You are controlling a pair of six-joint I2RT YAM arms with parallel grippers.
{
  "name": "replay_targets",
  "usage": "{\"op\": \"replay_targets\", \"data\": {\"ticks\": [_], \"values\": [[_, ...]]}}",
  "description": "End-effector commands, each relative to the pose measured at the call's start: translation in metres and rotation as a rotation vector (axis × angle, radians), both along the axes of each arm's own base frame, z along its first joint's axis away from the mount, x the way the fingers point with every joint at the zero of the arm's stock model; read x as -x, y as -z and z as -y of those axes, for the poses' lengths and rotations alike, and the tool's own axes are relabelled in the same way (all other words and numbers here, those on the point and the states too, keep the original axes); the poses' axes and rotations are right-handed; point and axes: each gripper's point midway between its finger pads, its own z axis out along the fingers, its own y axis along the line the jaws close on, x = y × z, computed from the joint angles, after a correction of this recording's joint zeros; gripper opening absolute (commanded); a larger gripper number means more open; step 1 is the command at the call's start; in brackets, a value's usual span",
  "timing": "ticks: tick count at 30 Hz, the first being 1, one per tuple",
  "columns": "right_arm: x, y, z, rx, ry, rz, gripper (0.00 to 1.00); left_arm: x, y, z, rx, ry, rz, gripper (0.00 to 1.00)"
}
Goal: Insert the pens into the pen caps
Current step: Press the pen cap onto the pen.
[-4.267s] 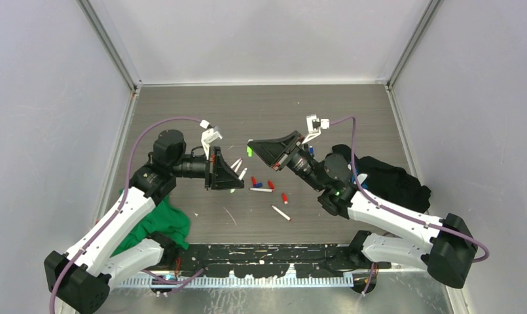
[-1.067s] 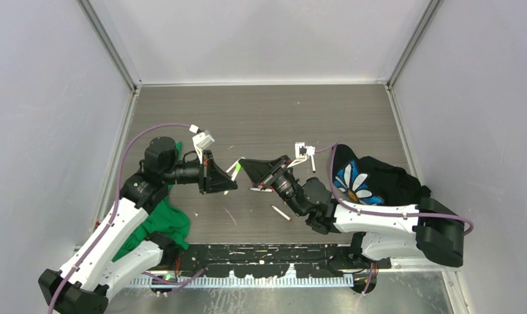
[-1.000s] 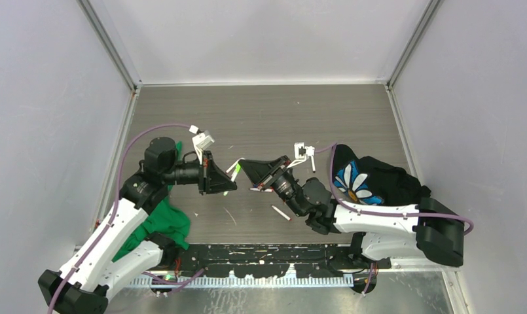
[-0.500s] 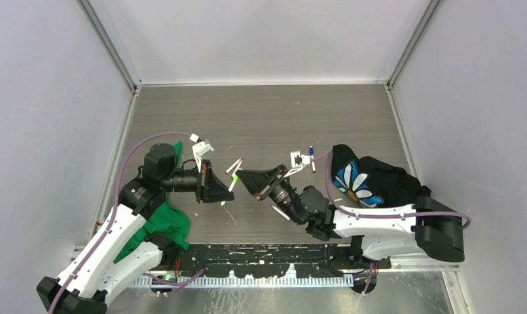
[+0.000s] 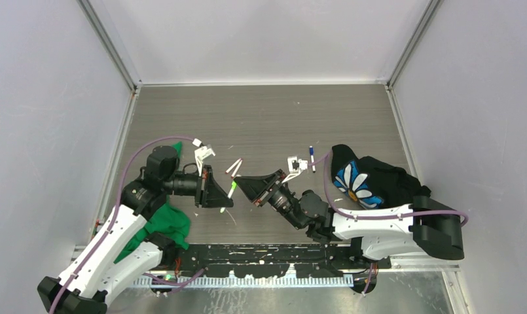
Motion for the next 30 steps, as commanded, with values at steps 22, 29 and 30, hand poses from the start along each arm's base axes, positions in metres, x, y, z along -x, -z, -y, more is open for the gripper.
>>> {"op": "replay_targets", "data": {"ticks": [22,29,30], "values": [[0.18,0.161,-0.017,0.626,-0.768,-0.084,0.01,-0.066,-0.074,-0.006,0.11,-0.241,0.447,0.0],[0.166,0.13,0.002,0.581,-0.672,-0.056,0.01,-0.065,-0.065,-0.002,0.083,-0.187,0.425,0.0],[0.158,0.118,0.003,0.575,-0.629,-0.041,0.0,-0.064,-0.064,-0.002,0.081,-0.176,0.421,0.0]]}}
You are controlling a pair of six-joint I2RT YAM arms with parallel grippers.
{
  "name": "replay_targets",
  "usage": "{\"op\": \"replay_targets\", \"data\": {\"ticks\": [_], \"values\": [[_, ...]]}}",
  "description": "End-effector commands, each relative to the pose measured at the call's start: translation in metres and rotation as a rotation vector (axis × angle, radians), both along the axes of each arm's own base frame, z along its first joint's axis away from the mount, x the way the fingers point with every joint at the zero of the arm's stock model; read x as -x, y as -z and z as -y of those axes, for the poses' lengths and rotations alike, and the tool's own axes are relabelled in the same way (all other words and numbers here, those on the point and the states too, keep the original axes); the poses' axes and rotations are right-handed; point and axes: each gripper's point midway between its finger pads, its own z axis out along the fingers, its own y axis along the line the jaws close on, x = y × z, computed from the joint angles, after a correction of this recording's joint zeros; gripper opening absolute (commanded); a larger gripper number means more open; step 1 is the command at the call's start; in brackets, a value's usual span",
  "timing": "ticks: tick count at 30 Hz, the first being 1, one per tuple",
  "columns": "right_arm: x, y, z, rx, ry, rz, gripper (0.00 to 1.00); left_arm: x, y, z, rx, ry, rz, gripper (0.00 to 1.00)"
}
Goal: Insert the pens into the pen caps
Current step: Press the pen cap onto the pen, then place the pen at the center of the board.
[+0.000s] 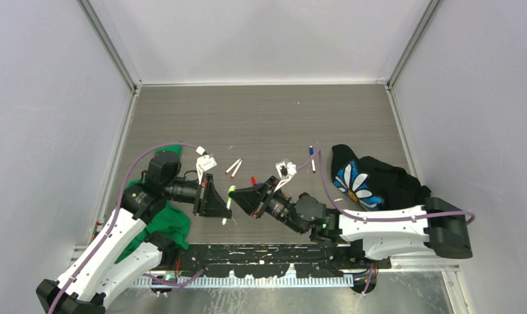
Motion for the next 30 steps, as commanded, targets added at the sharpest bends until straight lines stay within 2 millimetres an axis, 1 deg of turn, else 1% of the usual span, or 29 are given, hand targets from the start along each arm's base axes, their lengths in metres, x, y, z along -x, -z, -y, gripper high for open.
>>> {"op": "replay_targets", "data": {"ticks": [1,3,4,5,7,8,9,11,13,16,18,20,26,28,30], "values": [[0.11,0.107,0.021,0.452,-0.42,-0.083,0.01,-0.092,-0.07,0.003,0.094,-0.264,0.463,0.0],[0.096,0.084,0.024,0.426,-0.348,-0.05,0.0,-0.085,-0.068,0.007,0.104,-0.211,0.443,0.0],[0.086,0.074,0.027,0.417,-0.291,-0.038,0.06,-0.08,-0.068,0.01,0.112,-0.182,0.437,0.0],[0.08,0.064,0.029,0.407,-0.258,-0.026,0.17,-0.077,-0.068,0.012,0.117,-0.162,0.435,0.0],[0.069,0.046,0.035,0.387,-0.199,-0.01,0.47,-0.068,-0.067,0.016,0.123,-0.12,0.435,0.0],[0.064,0.039,0.039,0.378,-0.173,-0.007,0.6,-0.064,-0.066,0.018,0.123,-0.102,0.434,0.0],[0.06,0.033,0.042,0.366,-0.153,-0.003,0.69,-0.06,-0.066,0.02,0.122,-0.087,0.432,0.0],[0.053,0.019,0.049,0.327,-0.123,0.005,0.8,-0.053,-0.065,0.022,0.128,-0.06,0.429,0.0],[0.045,0.008,0.055,0.288,-0.102,0.011,0.84,-0.046,-0.066,0.025,0.139,-0.03,0.426,0.0],[0.031,-0.011,0.063,0.221,-0.1,0.025,0.86,-0.037,-0.069,0.027,0.162,0.014,0.419,0.0],[0.018,-0.026,0.069,0.171,-0.084,0.047,0.87,-0.032,-0.072,0.028,0.178,0.035,0.418,0.0],[0.017,-0.043,0.071,0.13,-0.122,0.088,0.87,-0.032,-0.072,0.028,0.178,0.034,0.417,0.0],[-0.001,-0.069,0.065,0.111,-0.117,0.158,0.87,-0.028,-0.071,0.031,0.191,0.073,0.381,0.0],[-0.008,-0.08,0.062,0.079,-0.095,0.175,0.86,-0.026,-0.071,0.033,0.196,0.087,0.37,0.0],[-0.02,-0.087,0.06,0.068,-0.041,0.172,0.84,-0.025,-0.07,0.033,0.196,0.094,0.362,0.0]]}}
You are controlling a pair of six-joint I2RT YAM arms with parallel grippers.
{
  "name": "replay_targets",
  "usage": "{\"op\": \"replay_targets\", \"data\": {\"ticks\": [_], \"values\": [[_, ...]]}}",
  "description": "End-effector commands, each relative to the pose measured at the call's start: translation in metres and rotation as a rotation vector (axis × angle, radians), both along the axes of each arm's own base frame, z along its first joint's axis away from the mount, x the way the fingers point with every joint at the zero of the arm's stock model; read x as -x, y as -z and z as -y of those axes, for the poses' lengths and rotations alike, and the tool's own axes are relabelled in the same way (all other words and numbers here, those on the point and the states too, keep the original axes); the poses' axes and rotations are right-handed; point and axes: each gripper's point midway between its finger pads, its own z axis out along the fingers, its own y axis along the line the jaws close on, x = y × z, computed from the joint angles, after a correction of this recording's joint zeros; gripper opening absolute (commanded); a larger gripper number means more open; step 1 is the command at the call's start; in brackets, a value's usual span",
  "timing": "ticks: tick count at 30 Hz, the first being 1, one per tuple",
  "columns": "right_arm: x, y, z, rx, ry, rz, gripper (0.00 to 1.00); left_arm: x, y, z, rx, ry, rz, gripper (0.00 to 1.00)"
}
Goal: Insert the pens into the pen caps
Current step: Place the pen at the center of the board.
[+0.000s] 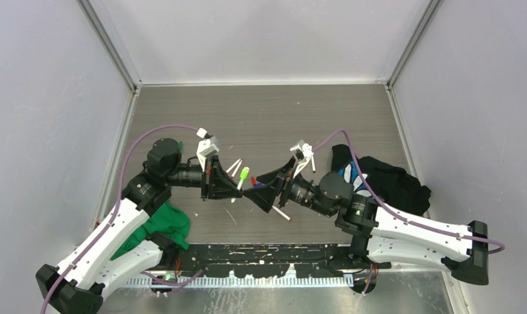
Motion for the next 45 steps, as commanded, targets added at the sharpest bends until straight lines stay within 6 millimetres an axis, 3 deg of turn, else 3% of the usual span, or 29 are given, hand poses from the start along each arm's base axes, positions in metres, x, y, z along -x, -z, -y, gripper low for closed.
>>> {"op": "replay_targets", "data": {"ticks": [1,6,10,19,25,28,31,35,38,41,45], "values": [[-0.014,-0.051,-0.004,-0.123,0.043,0.081,0.83,0.007,-0.023,0.004,0.06,0.058,0.058,0.0],[-0.028,-0.063,-0.014,-0.158,0.09,0.085,0.7,0.007,-0.022,0.004,0.06,0.056,0.057,0.0],[-0.024,-0.067,-0.024,-0.168,0.048,0.092,0.62,0.005,-0.021,0.005,0.056,0.049,0.053,0.0],[-0.025,-0.065,-0.024,-0.18,0.053,0.086,0.4,0.003,-0.019,0.005,0.047,0.034,0.054,0.0],[-0.034,-0.057,-0.025,-0.128,0.098,0.063,0.06,-0.001,-0.017,0.005,0.029,0.016,0.052,0.0],[-0.041,-0.047,-0.022,-0.055,0.138,0.059,0.01,-0.01,-0.013,0.002,-0.002,-0.048,0.063,0.5],[-0.057,-0.029,-0.008,0.08,0.238,0.064,0.01,-0.025,-0.011,-0.005,-0.041,-0.164,0.103,0.79],[-0.096,0.01,0.034,0.354,0.43,0.054,0.0,-0.049,-0.015,-0.024,-0.07,-0.374,0.181,0.94],[-0.131,0.054,0.077,0.554,0.527,-0.033,0.0,-0.082,-0.008,-0.054,-0.151,-0.63,0.204,0.99],[-0.163,0.111,0.119,0.728,0.564,-0.175,0.0,-0.113,0.003,-0.091,-0.256,-0.875,0.191,0.99],[-0.191,0.164,0.158,0.893,0.605,-0.302,0.01,-0.133,0.017,-0.13,-0.383,-1.087,0.176,0.99]]}}
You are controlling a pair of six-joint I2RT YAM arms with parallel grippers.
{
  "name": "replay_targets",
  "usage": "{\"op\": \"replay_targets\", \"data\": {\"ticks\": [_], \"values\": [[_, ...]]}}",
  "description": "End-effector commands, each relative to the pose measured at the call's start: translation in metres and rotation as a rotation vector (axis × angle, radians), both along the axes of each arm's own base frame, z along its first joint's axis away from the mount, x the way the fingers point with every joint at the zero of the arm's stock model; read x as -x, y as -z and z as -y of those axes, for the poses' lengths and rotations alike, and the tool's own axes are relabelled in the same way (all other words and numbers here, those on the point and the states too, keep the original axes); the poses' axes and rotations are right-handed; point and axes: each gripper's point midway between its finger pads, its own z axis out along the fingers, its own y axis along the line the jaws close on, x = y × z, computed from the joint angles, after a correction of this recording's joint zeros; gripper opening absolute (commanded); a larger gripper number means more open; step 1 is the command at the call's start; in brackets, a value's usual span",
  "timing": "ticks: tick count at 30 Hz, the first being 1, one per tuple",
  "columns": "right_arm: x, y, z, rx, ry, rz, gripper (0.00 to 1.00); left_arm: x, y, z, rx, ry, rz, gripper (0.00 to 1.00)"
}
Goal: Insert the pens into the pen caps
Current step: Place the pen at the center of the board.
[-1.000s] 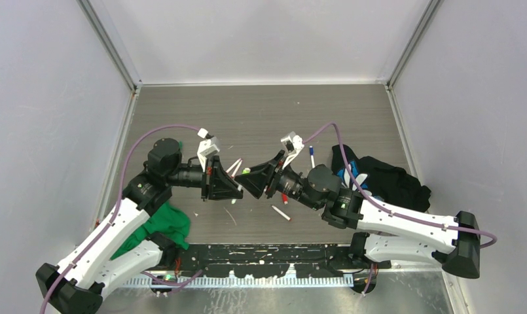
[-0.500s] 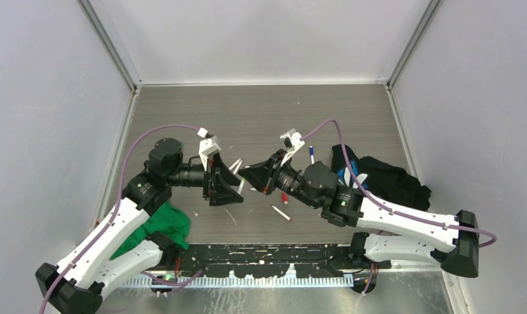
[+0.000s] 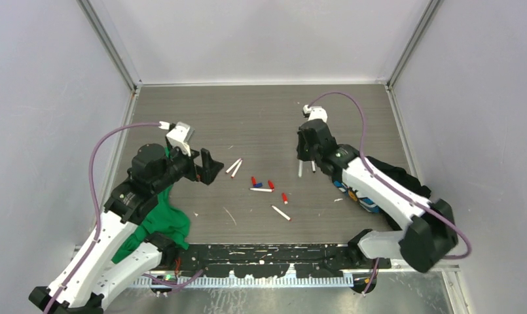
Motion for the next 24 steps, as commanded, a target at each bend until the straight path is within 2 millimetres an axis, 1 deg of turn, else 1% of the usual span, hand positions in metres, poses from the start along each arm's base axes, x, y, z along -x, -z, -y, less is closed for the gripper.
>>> {"op": "replay_targets", "data": {"ticks": [1,3,6,10,15,21,24], "values": [[-0.01,0.058,0.04,0.19,0.016,-0.196,0.0,-0.032,0.004,-0.057,-0.142,-0.332,0.024,0.99],[-0.024,0.069,0.046,0.216,0.028,-0.225,0.01,-0.033,0.005,-0.06,-0.155,-0.344,0.027,0.99],[-0.044,0.08,0.046,0.206,0.021,-0.266,0.0,-0.032,0.005,-0.06,-0.151,-0.341,0.036,0.99],[-0.069,0.091,0.047,0.226,0.021,-0.285,0.01,-0.032,0.006,-0.058,-0.15,-0.33,0.029,0.99],[-0.093,0.101,0.043,0.243,0.014,-0.303,0.01,-0.032,0.008,-0.057,-0.154,-0.323,0.021,0.99],[-0.106,0.129,0.055,0.326,0.048,-0.372,0.01,-0.033,0.009,-0.056,-0.157,-0.318,0.015,0.99],[-0.107,0.135,0.063,0.343,0.075,-0.388,0.02,-0.033,0.01,-0.054,-0.157,-0.312,0.012,0.99]]}}
